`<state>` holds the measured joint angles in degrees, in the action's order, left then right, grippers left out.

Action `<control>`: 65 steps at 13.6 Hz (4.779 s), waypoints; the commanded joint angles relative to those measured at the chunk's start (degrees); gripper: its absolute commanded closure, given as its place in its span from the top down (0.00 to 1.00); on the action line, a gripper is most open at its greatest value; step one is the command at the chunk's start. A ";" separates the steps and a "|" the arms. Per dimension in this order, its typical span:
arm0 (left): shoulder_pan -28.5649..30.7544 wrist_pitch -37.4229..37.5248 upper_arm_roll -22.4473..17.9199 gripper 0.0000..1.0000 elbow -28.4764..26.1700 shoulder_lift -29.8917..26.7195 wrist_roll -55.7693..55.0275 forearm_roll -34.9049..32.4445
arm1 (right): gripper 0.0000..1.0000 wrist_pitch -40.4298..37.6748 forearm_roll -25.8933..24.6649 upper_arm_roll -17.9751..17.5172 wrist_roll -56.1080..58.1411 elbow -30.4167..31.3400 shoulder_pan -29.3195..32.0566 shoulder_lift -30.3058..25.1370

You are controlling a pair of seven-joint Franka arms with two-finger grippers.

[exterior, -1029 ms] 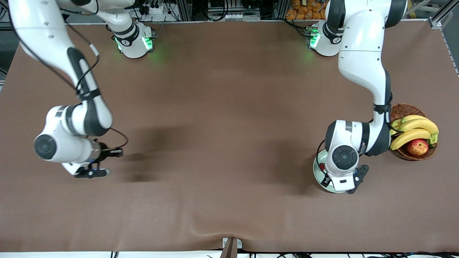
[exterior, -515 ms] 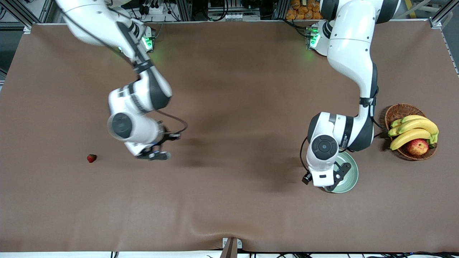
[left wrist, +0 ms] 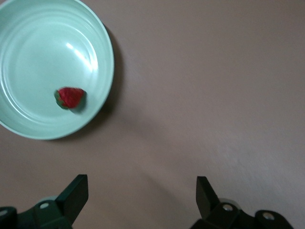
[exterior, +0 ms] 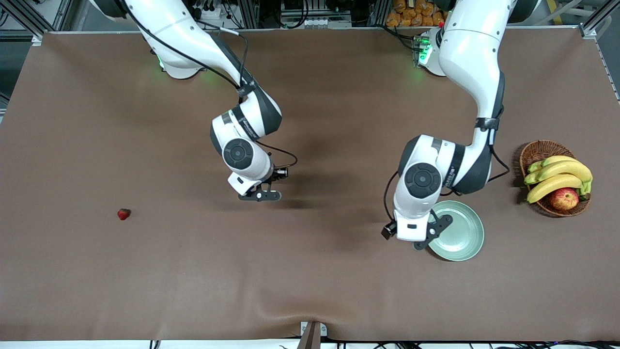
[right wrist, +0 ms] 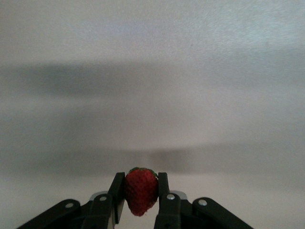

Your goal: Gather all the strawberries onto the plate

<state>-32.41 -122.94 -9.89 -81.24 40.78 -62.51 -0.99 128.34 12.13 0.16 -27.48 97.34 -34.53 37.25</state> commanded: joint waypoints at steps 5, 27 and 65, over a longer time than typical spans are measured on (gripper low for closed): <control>0.86 -0.89 5.23 1.00 -1.46 -1.67 4.41 -1.21 | 1.00 4.37 0.53 0.63 0.15 -0.40 -1.06 1.51; -34.10 -22.51 -8.99 1.00 8.02 15.72 2.13 -1.99 | 1.00 -2.50 -12.83 -3.41 60.34 -3.74 45.77 0.10; -5.14 -0.21 -15.95 0.00 6.72 6.85 -14.13 5.12 | 0.11 -18.11 -9.59 -2.97 46.69 -10.85 39.92 -0.23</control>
<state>-39.13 -125.94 -25.43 -72.57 47.95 -75.01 3.53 114.29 0.56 -3.02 26.10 87.57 9.70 39.71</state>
